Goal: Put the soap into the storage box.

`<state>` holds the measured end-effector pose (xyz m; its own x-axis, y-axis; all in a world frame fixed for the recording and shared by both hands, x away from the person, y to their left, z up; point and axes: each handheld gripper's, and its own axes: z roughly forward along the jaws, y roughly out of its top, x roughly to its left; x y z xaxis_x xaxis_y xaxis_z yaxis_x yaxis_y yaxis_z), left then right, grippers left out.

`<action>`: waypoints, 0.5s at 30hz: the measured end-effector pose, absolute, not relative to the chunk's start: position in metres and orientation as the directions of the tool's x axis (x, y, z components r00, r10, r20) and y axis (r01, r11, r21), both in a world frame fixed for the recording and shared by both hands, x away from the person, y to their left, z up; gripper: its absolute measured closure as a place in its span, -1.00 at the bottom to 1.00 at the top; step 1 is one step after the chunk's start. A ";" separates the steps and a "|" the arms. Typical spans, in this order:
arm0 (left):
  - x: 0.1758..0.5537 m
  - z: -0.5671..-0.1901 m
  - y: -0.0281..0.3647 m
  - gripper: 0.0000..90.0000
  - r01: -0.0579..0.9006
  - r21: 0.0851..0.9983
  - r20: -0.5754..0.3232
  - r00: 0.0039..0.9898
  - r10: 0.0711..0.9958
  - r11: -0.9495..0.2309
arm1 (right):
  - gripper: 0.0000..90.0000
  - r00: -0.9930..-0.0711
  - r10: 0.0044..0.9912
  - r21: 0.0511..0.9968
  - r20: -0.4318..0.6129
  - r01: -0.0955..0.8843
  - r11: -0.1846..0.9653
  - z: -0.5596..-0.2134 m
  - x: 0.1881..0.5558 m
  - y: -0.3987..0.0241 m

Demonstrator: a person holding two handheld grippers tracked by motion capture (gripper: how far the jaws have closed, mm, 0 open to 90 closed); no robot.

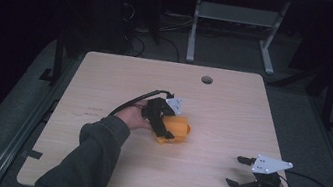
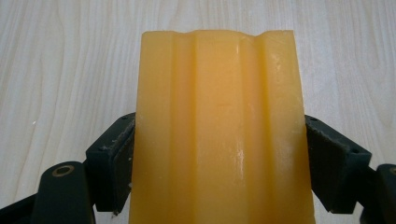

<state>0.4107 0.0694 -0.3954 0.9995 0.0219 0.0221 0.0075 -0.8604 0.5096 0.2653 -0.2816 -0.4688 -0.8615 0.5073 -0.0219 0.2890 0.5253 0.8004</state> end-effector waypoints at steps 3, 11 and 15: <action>0.411 -0.396 0.069 -0.55 0.020 0.510 0.016 0.999 0.033 -0.860 | -0.70 -0.862 0.507 0.800 -0.020 0.290 0.525 -0.469 0.265 -0.281; 0.411 -0.394 0.073 -0.56 0.043 0.521 -0.001 0.999 0.050 -0.853 | -0.70 -0.863 0.505 0.800 -0.024 0.287 0.527 -0.469 0.266 -0.281; 0.411 -0.392 0.076 -0.57 0.043 0.530 0.014 0.998 0.059 -0.847 | -0.70 -0.863 0.505 0.797 -0.024 0.289 0.531 -0.469 0.266 -0.281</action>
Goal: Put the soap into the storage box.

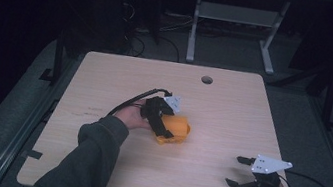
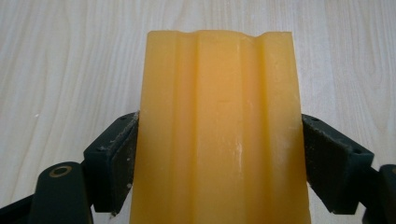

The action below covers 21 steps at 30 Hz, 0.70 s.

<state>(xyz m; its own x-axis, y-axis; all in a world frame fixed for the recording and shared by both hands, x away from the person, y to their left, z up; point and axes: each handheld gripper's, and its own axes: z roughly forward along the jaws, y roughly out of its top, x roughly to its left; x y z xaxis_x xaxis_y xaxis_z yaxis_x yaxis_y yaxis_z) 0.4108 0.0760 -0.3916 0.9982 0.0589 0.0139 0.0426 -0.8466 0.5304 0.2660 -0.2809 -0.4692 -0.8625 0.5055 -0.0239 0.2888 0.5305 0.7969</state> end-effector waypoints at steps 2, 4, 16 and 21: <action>0.409 -0.390 0.078 -0.57 0.048 0.532 0.023 0.997 0.071 -0.845 | -0.70 -0.864 0.504 0.795 -0.020 0.291 0.532 -0.470 0.266 -0.280; 0.408 -0.388 0.080 -0.58 0.052 0.537 0.019 0.997 0.074 -0.842 | -0.70 -0.865 0.502 0.793 -0.023 0.290 0.536 -0.470 0.266 -0.280; 0.403 -0.375 0.090 -0.58 0.056 0.564 0.050 0.994 0.102 -0.824 | -0.70 -0.863 0.504 0.793 -0.022 0.292 0.535 -0.470 0.266 -0.280; 0.401 -0.370 0.096 -0.58 0.062 0.564 0.061 0.991 0.116 -0.824 | -0.70 -0.862 0.506 0.792 -0.022 0.294 0.535 -0.470 0.267 -0.280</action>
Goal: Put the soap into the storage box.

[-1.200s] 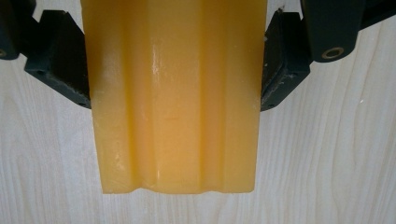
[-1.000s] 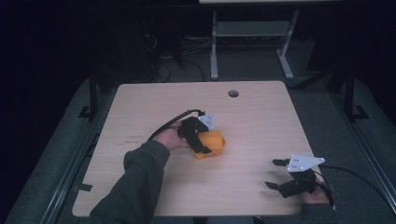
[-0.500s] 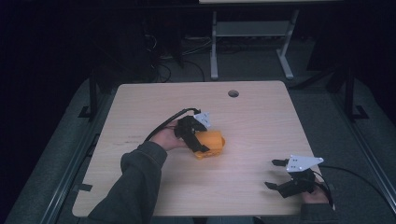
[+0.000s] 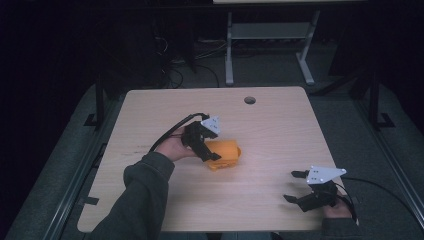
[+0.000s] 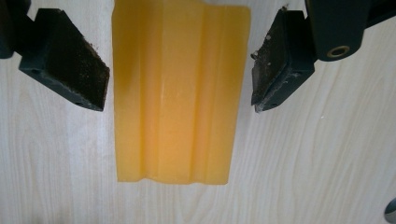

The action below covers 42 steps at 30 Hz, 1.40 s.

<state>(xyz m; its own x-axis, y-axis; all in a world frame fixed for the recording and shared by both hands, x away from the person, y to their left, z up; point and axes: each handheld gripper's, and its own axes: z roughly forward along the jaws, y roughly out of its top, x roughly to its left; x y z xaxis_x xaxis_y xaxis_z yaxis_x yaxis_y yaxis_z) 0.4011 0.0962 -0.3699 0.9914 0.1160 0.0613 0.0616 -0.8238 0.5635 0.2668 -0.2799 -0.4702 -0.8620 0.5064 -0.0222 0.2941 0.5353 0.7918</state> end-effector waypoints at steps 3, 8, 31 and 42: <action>0.400 -0.367 0.100 -0.56 0.066 0.572 0.058 0.991 0.121 -0.818 | -0.70 -0.861 0.509 0.790 -0.021 0.297 0.535 -0.470 0.267 -0.280; 0.396 -0.363 0.107 -0.56 0.068 0.583 0.071 0.989 0.133 -0.810 | -0.70 -0.858 0.513 0.792 -0.022 0.298 0.533 -0.470 0.267 -0.279; 0.384 -0.358 0.118 -0.60 0.081 0.598 0.077 0.985 0.157 -0.798 | -0.70 -0.844 0.536 0.788 -0.027 0.311 0.531 -0.470 0.268 -0.281; 0.375 -0.362 0.129 -0.60 0.096 0.596 0.070 0.983 0.171 -0.797 | -0.70 -0.841 0.541 0.790 -0.030 0.312 0.529 -0.470 0.268 -0.281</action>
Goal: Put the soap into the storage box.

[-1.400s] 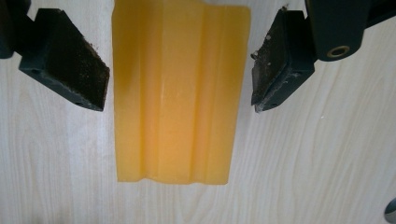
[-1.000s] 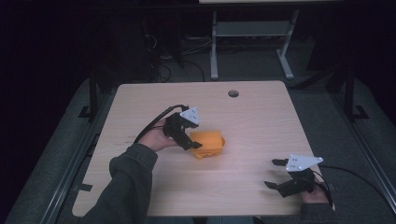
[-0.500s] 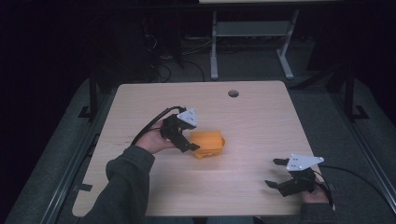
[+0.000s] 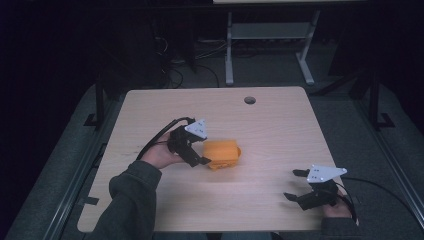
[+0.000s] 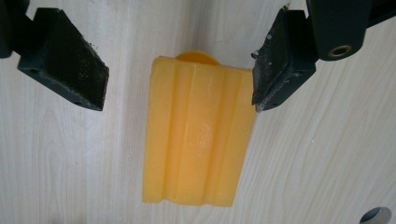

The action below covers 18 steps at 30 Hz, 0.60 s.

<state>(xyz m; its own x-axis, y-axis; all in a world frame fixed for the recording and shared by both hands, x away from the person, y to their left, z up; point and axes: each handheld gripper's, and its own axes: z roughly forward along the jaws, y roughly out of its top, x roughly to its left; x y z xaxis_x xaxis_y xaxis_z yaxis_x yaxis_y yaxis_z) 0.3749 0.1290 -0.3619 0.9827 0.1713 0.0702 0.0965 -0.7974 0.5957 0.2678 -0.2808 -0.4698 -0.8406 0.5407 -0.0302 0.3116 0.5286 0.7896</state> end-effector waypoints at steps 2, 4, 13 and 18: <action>0.373 -0.363 0.131 -0.62 0.102 0.602 0.067 0.982 0.178 -0.792 | -0.70 -0.840 0.541 0.790 -0.031 0.311 0.529 -0.470 0.268 -0.281; 0.372 -0.364 0.133 -0.62 0.108 0.611 0.058 0.982 0.180 -0.784 | -0.70 -0.838 0.545 0.787 -0.029 0.316 0.529 -0.470 0.268 -0.280; 0.365 -0.367 0.141 -0.62 0.118 0.606 0.058 0.980 0.191 -0.787 | -0.70 -0.834 0.551 0.786 -0.034 0.319 0.530 -0.470 0.268 -0.281; 0.362 -0.370 0.144 -0.61 0.123 0.602 0.051 0.980 0.193 -0.789 | -0.70 -0.831 0.556 0.785 -0.033 0.323 0.529 -0.470 0.268 -0.280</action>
<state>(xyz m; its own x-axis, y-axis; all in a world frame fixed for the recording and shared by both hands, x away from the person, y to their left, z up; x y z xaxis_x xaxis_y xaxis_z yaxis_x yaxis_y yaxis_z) 0.3620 0.1442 -0.3698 0.9799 0.1927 0.0514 0.1235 -0.7885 0.6025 0.2677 -0.2799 -0.4701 -0.8306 0.5558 -0.0332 0.3225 0.5289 0.7850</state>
